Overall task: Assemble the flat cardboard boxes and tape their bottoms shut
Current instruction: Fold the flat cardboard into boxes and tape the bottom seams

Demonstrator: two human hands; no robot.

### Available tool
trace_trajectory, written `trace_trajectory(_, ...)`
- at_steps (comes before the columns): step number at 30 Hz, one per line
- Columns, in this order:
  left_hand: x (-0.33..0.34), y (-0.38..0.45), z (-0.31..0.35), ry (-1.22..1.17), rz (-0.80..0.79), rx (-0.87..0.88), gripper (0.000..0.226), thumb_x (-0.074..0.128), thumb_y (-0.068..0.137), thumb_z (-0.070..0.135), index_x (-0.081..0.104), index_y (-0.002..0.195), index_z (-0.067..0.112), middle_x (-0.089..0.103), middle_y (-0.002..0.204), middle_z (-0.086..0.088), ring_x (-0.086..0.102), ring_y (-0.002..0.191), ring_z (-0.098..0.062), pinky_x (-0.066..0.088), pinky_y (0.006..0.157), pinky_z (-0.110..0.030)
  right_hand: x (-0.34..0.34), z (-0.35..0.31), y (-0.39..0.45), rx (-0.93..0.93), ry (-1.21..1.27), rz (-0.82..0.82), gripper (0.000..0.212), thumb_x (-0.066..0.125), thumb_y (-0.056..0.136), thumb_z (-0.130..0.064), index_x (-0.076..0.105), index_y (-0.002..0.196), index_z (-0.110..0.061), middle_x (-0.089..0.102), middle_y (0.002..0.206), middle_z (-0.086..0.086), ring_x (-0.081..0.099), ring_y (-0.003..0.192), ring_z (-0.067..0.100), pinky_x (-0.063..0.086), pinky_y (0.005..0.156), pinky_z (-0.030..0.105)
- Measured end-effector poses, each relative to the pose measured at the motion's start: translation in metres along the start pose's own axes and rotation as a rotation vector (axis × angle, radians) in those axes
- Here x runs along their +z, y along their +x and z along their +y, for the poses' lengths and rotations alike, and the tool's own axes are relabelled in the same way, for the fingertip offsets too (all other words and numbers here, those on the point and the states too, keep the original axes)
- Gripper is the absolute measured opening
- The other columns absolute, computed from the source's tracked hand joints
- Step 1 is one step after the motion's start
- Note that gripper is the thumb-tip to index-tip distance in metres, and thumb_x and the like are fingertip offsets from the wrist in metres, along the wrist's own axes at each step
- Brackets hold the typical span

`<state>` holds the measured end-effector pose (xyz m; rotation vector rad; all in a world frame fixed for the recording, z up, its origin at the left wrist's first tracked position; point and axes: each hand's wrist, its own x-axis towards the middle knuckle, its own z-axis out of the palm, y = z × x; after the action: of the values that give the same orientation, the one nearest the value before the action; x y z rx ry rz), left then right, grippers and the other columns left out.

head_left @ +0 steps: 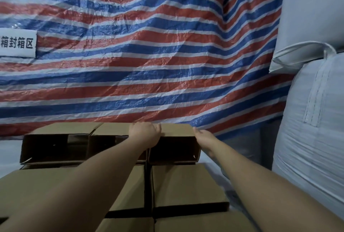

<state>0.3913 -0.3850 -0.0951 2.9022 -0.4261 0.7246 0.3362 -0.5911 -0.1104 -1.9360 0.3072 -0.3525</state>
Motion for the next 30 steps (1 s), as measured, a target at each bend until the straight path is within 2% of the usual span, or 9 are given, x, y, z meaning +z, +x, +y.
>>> trace_trajectory(3, -0.018, -0.018, -0.004, -0.027, 0.054, 0.006, 0.057, 0.019, 0.103, 0.049, 0.062, 0.085, 0.015, 0.066, 0.091, -0.007, 0.059, 0.083, -0.024, 0.045, 0.078, -0.036, -0.008, -0.013, -0.014, -0.02, -0.158, 0.118, 0.069, 0.031, 0.105, -0.055, 0.041, 0.148, -0.002, 0.046, 0.149, 0.02, 0.047, 0.134, 0.035, 0.04, 0.109, 0.043)
trace_trajectory(5, -0.037, -0.032, -0.009, -0.015, 0.093, 0.022, 0.045, 0.027, 0.103, 0.045, 0.057, 0.084, 0.017, 0.06, 0.085, -0.002, 0.055, 0.078, -0.021, 0.042, 0.073, -0.035, -0.013, -0.029, -0.027, -0.061, -0.257, 0.171, 0.066, 0.028, 0.106, -0.051, 0.044, 0.145, 0.0, 0.049, 0.147, 0.021, 0.05, 0.131, 0.036, 0.041, 0.106, 0.041)
trace_trajectory(7, -0.062, -0.048, -0.015, -0.024, 0.111, 0.037, 0.037, 0.033, 0.102, 0.043, 0.056, 0.085, 0.019, 0.057, 0.083, 0.001, 0.056, 0.076, -0.019, 0.044, 0.071, -0.034, -0.015, -0.051, -0.044, -0.126, -0.311, 0.182, 0.058, 0.027, 0.106, -0.047, 0.053, 0.125, 0.001, 0.056, 0.128, 0.021, 0.055, 0.117, 0.031, 0.044, 0.099, 0.039)
trace_trajectory(11, -0.123, -0.093, -0.03, -0.063, 0.108, 0.07, 0.032, 0.036, 0.101, 0.039, 0.057, 0.086, 0.02, 0.059, 0.085, 0.0, 0.056, 0.074, -0.018, 0.046, 0.065, -0.032, -0.003, -0.098, -0.101, -0.268, -0.32, 0.179, 0.044, 0.034, 0.105, -0.042, 0.053, 0.08, -0.011, 0.055, 0.084, 0.005, 0.053, 0.078, 0.02, 0.039, 0.068, 0.032)
trace_trajectory(13, -0.156, -0.124, -0.042, -0.067, 0.139, 0.098, 0.035, 0.036, 0.101, 0.037, 0.05, 0.073, 0.021, 0.055, 0.076, 0.001, 0.052, 0.066, -0.016, 0.039, 0.055, -0.029, 0.007, -0.118, -0.139, -0.337, -0.306, 0.148, 0.043, 0.039, 0.104, -0.039, 0.053, 0.072, -0.013, 0.053, 0.074, 0.003, 0.051, 0.068, 0.018, 0.036, 0.059, 0.031)
trace_trajectory(16, -0.199, -0.181, -0.066, -0.068, 0.181, 0.108, 0.036, 0.039, 0.1, 0.034, 0.047, 0.068, 0.021, 0.053, 0.069, 0.002, 0.051, 0.059, -0.014, 0.033, 0.048, -0.026, 0.026, -0.135, -0.199, -0.392, -0.34, 0.056, 0.036, 0.043, 0.102, -0.034, 0.058, 0.078, -0.013, 0.058, 0.077, 0.004, 0.053, 0.069, 0.019, 0.037, 0.061, 0.031)
trace_trajectory(23, -0.252, -0.299, -0.161, 0.03, 0.203, -0.03, 0.03, 0.041, 0.101, 0.042, 0.062, 0.093, 0.021, 0.062, 0.086, 0.005, 0.06, 0.074, -0.01, 0.055, 0.067, -0.03, 0.073, -0.155, -0.315, -0.509, -0.383, -0.058, 0.033, 0.049, 0.098, -0.026, 0.063, 0.08, -0.003, 0.057, 0.071, 0.003, 0.052, 0.068, 0.018, 0.035, 0.055, 0.027)
trace_trajectory(28, -0.244, -0.35, -0.235, 0.229, -0.042, -0.287, 0.049, 0.036, 0.099, 0.05, 0.054, 0.126, 0.014, 0.059, 0.128, -0.008, 0.056, 0.114, -0.025, 0.049, 0.095, -0.037, 0.107, -0.174, -0.366, -0.569, -0.432, -0.153, 0.04, 0.049, 0.097, -0.029, 0.046, 0.059, -0.019, 0.046, 0.055, -0.007, 0.044, 0.053, 0.009, 0.029, 0.041, 0.015)
trace_trajectory(30, -0.235, -0.365, -0.253, 0.285, -0.182, -0.399, 0.061, 0.032, 0.098, 0.056, 0.044, 0.138, 0.013, 0.046, 0.143, -0.013, 0.045, 0.129, -0.031, 0.039, 0.104, -0.043, 0.119, -0.177, -0.379, -0.569, -0.422, -0.204, 0.039, 0.049, 0.098, -0.032, 0.055, 0.064, -0.014, 0.052, 0.062, -0.002, 0.048, 0.058, 0.012, 0.035, 0.05, 0.02)
